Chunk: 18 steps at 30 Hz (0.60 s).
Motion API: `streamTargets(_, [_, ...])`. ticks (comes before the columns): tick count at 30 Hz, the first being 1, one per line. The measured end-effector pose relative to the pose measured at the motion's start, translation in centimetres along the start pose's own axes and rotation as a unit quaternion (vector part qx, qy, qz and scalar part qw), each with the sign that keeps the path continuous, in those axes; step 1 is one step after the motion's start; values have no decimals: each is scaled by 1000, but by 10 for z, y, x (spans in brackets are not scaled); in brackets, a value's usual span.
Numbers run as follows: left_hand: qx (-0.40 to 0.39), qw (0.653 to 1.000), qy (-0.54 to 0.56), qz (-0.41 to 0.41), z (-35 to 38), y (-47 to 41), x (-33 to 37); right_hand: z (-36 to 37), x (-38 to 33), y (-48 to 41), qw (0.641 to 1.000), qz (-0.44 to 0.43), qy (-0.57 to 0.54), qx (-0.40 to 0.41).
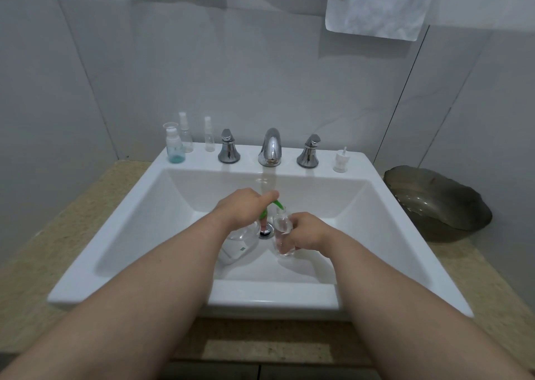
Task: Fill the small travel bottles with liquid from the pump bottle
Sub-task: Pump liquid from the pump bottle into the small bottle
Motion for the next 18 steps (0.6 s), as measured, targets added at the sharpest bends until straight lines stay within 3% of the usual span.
streamTargets(18, [-7,1000,-10,6,0,0,3,2,-1,1,1000,3,17,0])
Point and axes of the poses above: each hand's wrist, its own y-axis away from the middle knuckle, its own z-axis out of the palm, x = y × z, the point moved 5 cm from there along -y, towards the middle knuckle, and after that the axes turned 8 degrees about -x, right-handed, at the moved point
